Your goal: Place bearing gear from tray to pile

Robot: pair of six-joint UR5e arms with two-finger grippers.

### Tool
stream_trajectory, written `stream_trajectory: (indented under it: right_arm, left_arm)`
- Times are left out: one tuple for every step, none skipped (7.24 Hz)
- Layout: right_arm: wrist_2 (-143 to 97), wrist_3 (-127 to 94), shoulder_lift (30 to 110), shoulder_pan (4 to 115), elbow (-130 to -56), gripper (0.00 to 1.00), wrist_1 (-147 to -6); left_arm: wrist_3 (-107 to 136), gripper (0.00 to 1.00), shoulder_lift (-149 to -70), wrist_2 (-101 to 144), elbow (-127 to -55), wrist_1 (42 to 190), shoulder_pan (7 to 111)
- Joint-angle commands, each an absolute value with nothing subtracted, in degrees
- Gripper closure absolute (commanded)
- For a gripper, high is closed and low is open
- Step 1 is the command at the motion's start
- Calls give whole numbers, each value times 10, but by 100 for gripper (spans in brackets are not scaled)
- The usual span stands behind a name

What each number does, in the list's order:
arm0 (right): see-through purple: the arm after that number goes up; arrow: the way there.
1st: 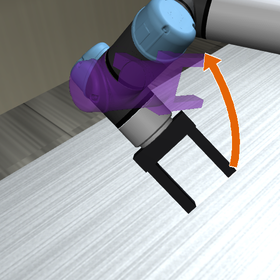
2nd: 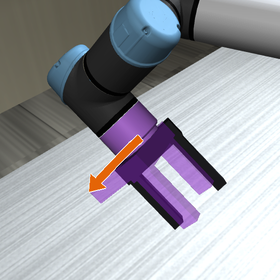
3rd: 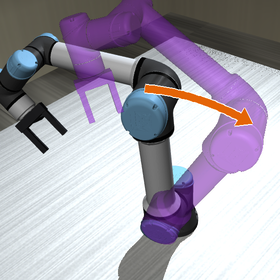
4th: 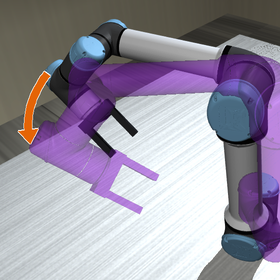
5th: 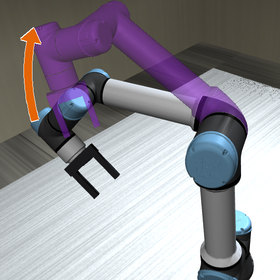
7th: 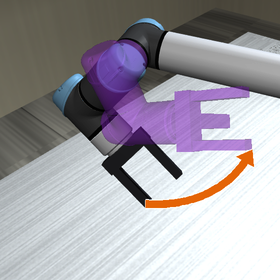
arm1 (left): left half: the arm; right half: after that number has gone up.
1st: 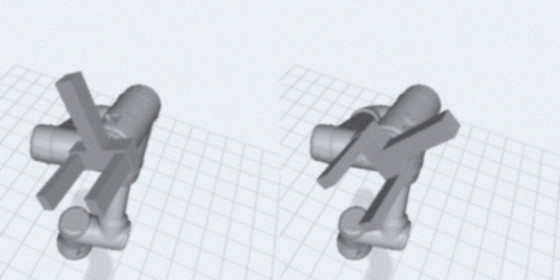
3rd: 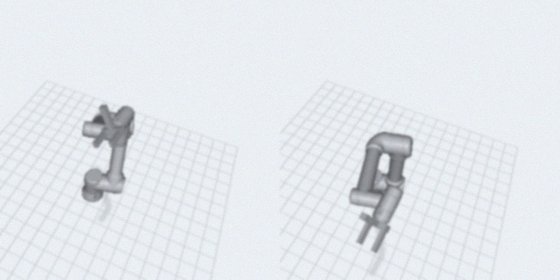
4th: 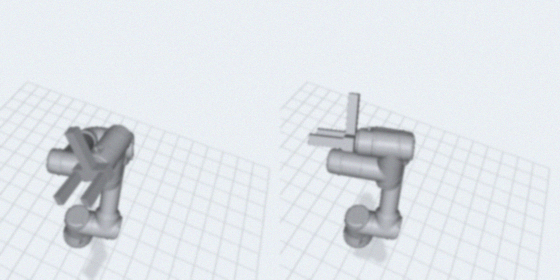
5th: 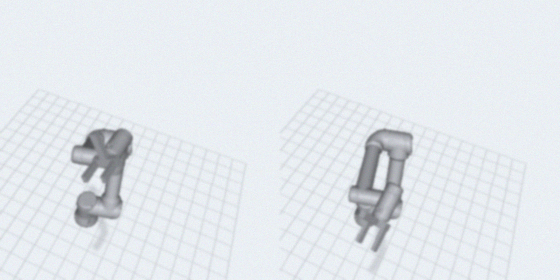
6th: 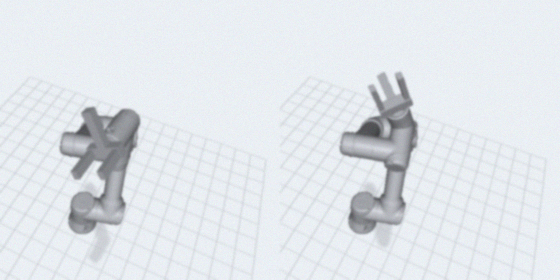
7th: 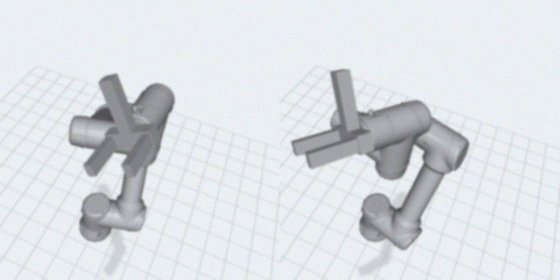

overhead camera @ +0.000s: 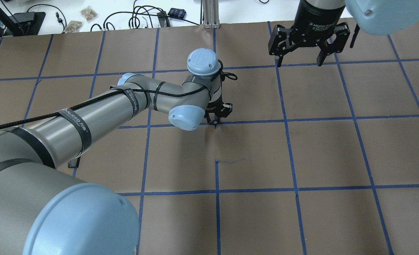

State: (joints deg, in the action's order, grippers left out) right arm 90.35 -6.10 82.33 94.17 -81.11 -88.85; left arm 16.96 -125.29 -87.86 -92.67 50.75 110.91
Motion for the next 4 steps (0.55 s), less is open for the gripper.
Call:
stream_trajectory:
  right_arm:
    - [904,-59,824,941,-811,0,-889]
    - [904,-59,823,941,-811,0,-889]
    - [904,-59,823,941,-811,0,-890]
    - [904,-59,823,940,-811,0,-889]
  left_arm:
    - [168,74,-1252,-878,-921,507,1108]
    - [157,79,-1250,-879,-920,509,1101]
    - [104,81,-1235,-879,-919,521,1073]
    - [77,81,-1217,-878,-919,563,1031]
